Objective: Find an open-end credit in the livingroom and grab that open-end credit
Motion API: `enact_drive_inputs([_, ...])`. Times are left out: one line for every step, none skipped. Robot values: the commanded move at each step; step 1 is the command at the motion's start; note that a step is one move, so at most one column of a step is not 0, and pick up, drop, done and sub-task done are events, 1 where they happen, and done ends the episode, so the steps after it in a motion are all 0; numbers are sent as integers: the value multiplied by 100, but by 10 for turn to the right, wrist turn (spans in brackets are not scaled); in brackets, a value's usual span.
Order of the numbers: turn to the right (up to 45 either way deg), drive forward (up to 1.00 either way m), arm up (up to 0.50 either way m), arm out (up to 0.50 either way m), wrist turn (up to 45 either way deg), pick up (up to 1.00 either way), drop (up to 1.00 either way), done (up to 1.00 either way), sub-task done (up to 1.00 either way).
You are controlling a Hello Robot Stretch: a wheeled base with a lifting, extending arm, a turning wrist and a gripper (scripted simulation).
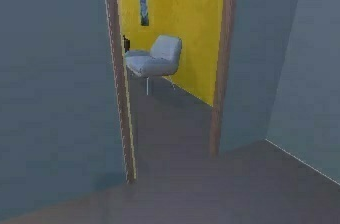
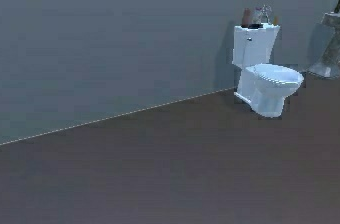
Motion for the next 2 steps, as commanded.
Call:
enact_drive_inputs([90, 0, 0, 0, 0, 0, 0, 0, 0])
enact_drive_inputs([0, 100, 0, 0, 0, 0, 0, 0, 0])
